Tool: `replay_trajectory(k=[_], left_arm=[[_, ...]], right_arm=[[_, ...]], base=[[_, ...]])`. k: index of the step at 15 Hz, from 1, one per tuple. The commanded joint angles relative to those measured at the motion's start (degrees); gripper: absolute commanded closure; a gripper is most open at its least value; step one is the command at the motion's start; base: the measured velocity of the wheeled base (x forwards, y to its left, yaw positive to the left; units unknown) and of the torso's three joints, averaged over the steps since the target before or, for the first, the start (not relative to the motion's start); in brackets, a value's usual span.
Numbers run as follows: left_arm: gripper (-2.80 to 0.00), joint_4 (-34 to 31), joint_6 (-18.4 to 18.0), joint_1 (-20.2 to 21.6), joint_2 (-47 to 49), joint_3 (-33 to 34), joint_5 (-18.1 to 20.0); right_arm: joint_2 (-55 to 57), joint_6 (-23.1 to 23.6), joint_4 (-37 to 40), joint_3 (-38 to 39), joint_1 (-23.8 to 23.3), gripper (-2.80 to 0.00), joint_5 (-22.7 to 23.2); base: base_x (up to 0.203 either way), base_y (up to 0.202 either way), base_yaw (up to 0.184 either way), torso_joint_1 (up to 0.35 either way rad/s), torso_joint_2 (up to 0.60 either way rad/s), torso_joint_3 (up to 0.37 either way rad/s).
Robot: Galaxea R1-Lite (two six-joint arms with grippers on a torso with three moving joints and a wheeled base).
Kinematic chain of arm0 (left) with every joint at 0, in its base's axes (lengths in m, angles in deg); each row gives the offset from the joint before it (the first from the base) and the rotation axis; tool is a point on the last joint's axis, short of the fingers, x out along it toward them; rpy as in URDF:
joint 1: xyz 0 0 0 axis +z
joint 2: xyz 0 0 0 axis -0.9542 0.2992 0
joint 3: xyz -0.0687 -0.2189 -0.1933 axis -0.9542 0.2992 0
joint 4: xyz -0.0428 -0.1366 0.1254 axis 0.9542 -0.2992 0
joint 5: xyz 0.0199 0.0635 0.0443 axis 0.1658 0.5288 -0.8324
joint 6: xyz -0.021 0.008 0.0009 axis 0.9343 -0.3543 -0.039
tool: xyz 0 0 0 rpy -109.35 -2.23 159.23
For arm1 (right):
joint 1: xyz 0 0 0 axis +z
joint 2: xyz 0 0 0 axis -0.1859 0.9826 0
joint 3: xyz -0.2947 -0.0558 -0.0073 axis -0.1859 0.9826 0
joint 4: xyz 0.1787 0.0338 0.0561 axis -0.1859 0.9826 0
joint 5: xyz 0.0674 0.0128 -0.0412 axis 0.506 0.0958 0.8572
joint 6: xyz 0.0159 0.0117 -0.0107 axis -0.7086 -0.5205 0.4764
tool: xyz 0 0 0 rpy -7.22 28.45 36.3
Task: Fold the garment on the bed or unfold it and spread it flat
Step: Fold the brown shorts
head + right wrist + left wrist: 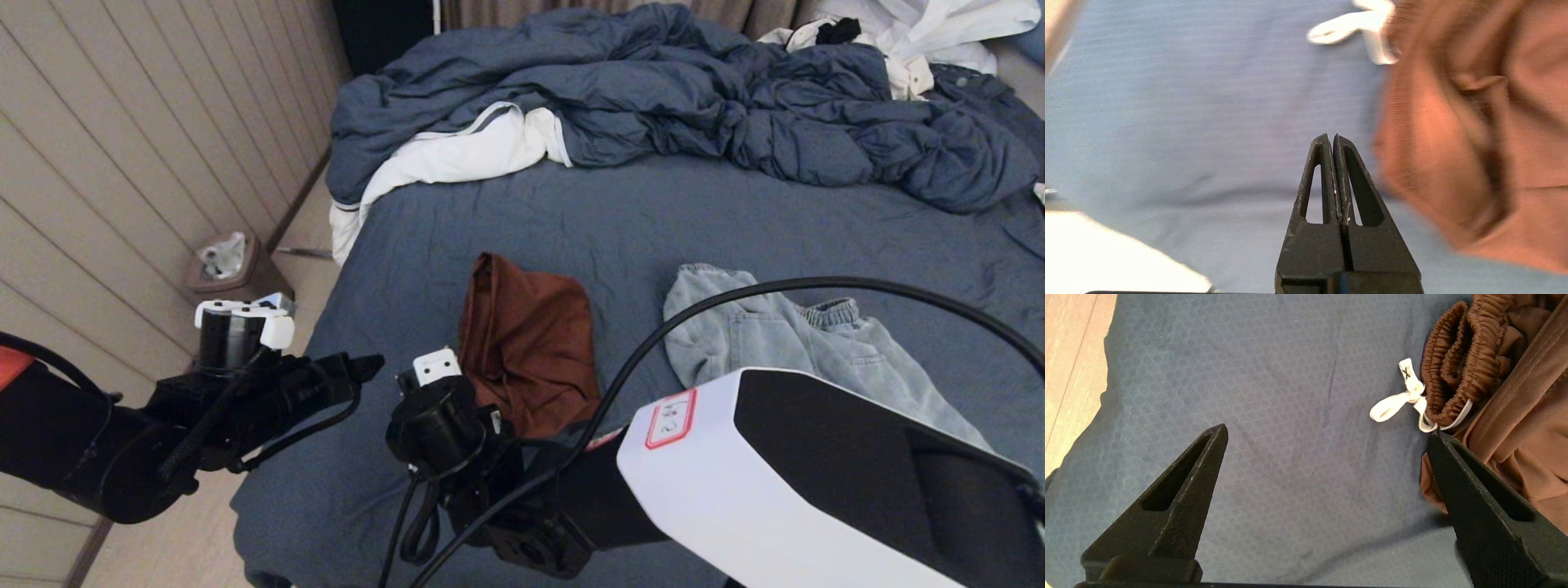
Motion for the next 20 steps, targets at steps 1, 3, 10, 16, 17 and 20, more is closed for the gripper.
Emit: replay_trajectory(k=[1, 3, 10, 16, 17, 20], left_arm=[[-2.80, 0.3, 0.2, 0.0, 0.0, 0.0, -0.1], [-2.80, 0.3, 0.2, 0.0, -0.1, 0.0, -0.1], [-2.80, 0.3, 0.2, 0.0, -0.4, 0.1, -0.1], [-2.80, 0.3, 0.2, 0.0, 0.0, 0.1, -0.1], [-2.80, 0.3, 0.2, 0.0, 0.0, 0.1, -0.1], [-2.80, 0.3, 0.2, 0.0, 0.0, 0.0, -0.1]], right_arm=[[-0.4, 0.1, 0.1, -1.8, 0.1, 0.00, -0.3], [-1.7, 0.3, 1.8, -2.9, -3.2, 0.00, -0.3], [-6.7, -3.4, 15.5, -2.8, -15.4, 0.00, 10.8], [-5.7, -9.9, 29.4, -11.2, -19.7, 0.00, 19.4], [-4.5, -10.0, 29.4, -11.4, -19.7, 0.00, 19.4], [-1.4, -10.1, 29.4, -12.0, -18.9, 0.00, 19.4]], base=[[0.000, 0.000, 0.000, 0.000, 0.00, 0.000], [0.000, 0.000, 0.000, 0.000, 0.00, 0.000], [0.000, 0.000, 0.000, 0.000, 0.00, 0.000], [0.000, 0.000, 0.000, 0.000, 0.00, 0.000], [0.000, 0.000, 0.000, 0.000, 0.00, 0.000], [0.000, 0.000, 0.000, 0.000, 0.00, 0.000]])
